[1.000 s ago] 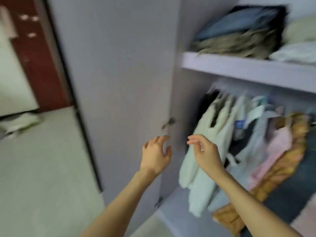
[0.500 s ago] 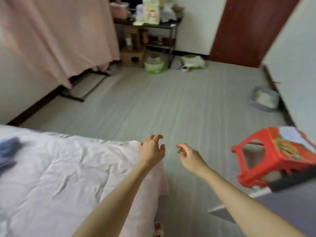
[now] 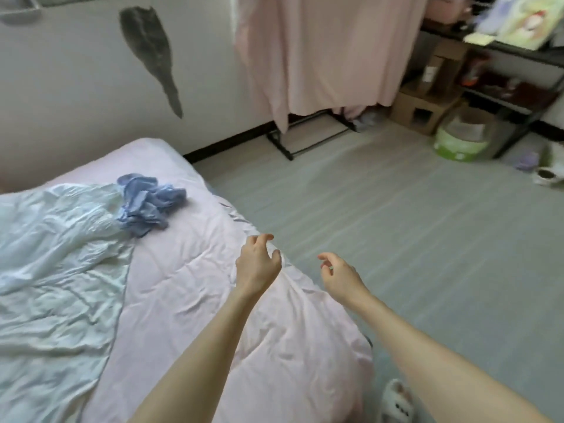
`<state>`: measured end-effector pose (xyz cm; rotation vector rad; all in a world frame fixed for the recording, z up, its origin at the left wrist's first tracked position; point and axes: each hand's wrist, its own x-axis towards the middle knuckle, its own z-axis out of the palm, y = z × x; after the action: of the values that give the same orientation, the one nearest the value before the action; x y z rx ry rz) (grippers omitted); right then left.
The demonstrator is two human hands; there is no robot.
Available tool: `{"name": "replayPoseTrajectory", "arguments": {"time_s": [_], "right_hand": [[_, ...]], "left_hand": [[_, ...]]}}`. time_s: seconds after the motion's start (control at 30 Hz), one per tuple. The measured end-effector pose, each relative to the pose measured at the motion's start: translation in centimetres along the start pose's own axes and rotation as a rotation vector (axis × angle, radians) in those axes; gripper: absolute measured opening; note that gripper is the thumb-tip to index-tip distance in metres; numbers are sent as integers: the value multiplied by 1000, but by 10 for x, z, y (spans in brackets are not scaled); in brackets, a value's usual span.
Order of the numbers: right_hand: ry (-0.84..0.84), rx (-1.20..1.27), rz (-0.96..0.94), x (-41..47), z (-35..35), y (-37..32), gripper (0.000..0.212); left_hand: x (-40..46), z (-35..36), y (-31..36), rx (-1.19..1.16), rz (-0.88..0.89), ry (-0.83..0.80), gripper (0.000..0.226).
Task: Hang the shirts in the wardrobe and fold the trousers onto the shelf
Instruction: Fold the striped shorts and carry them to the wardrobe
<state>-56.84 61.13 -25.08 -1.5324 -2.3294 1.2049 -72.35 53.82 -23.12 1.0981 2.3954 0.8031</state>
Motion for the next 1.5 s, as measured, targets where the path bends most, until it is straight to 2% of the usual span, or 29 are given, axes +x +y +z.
{"name": "replayPoseTrajectory", "arguments": {"time_s": [0.17,0.3,0.47,0.63,0.8,1.07,1.27,1.5], "right_hand": [[-162,-89,-225,105,-28,2,36],[-250,-169,-347,179,-95,23,32],[-203,-249,-333,245,-177,41,32],[-282,-266,-421,290,-176,1,32],[-415,-275,-576,319,-142,-56,32],[-485,-404,-735,440,-28,-196,32],[-649,-490,-815,494,99,-288,33],[-800,-629,-945,536,245,-322,51]], "left_hand": [[58,30,18,-23,-170,189,39],[107,70,71,-122,-332,322,36],[159,104,147,-172,-320,311,38],[190,83,145,-138,-357,412,39],[213,48,103,-123,-469,498,40],[336,-33,-27,-219,-630,608,42],[375,-86,-139,-235,-809,627,41],[389,-68,-256,-316,-1077,590,41]]}}
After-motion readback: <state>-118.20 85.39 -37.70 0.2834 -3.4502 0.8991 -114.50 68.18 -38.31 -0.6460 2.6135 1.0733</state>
